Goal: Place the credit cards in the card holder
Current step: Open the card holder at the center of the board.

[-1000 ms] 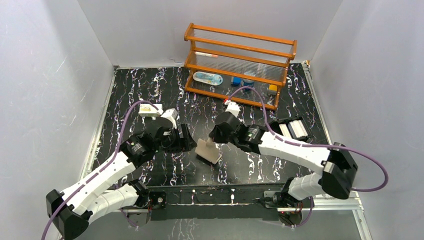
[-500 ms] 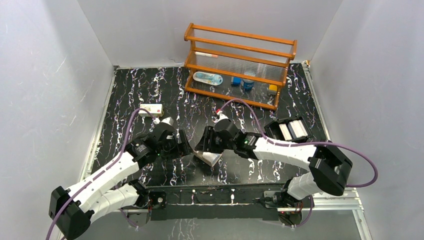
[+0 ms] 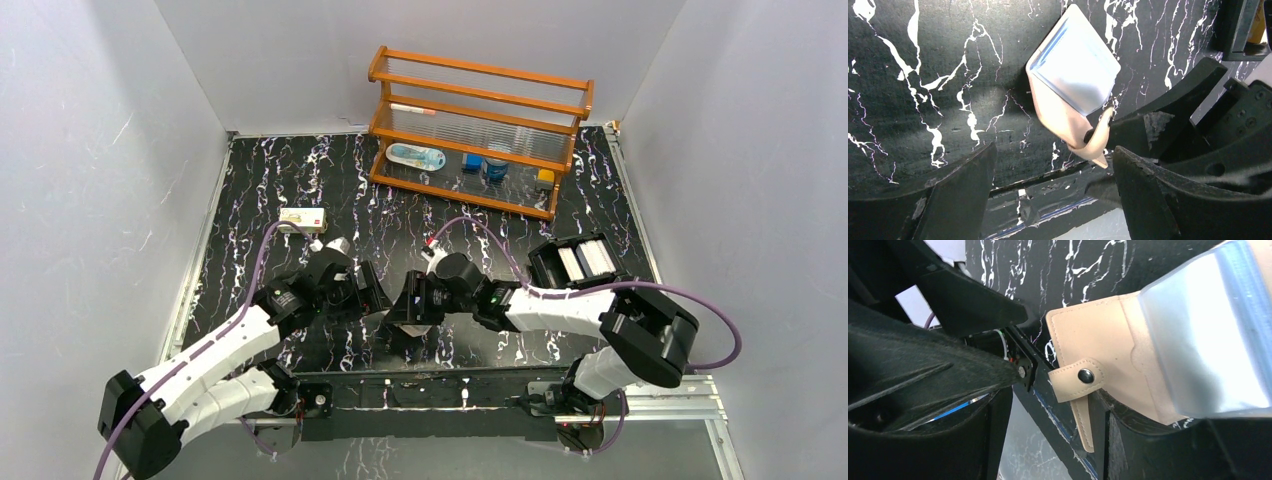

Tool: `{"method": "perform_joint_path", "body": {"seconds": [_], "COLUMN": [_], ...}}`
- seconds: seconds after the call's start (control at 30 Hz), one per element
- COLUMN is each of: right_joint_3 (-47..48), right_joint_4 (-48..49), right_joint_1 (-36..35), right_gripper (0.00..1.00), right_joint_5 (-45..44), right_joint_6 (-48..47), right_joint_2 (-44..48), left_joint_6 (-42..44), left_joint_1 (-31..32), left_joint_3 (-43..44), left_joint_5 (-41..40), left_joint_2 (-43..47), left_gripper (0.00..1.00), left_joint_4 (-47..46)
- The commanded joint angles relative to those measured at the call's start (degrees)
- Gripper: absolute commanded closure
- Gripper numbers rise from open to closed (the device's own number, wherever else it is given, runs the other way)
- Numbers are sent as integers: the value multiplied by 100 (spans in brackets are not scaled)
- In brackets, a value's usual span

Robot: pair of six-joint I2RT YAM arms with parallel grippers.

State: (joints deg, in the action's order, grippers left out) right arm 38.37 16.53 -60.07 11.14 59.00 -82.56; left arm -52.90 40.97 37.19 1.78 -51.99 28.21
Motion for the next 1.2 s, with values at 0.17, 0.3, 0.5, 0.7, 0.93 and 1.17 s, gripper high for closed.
{"method": "perform_joint_path", "body": {"seconds": [0.17, 0.3, 0.5, 0.7, 0.93, 1.17], "right_joint_3": [-124, -196, -130, -280, -38, -450], "right_joint_4": [930, 914, 196, -373, -1612, -1335], "right_joint_1": [-184, -187, -188, -177, 415, 959], "right_gripper": [33, 33, 32, 31, 28, 27], "right_joint_5": [351, 277, -170, -890, -1205, -703], "right_joint_6": [31, 34, -225, -567, -798, -638], "right_joint_2": [-172, -75, 364, 1155, 1521, 1493], "left_joint_6": [-133, -189, -151, 198, 1311, 1957], "left_joint_1": [-30, -28, -28, -28, -58, -307], "left_joint_3": [-324, -523, -854, -730, -329, 199], "left_joint_5": [405, 440, 496, 459, 871, 1186], "left_joint_2": [-284, -418, -530, -773, -1262, -2149], "left_gripper": [18, 22, 40, 81, 100, 97], "left_joint_4": [-517, -638, -1182, -1384, -1924, -1622]}}
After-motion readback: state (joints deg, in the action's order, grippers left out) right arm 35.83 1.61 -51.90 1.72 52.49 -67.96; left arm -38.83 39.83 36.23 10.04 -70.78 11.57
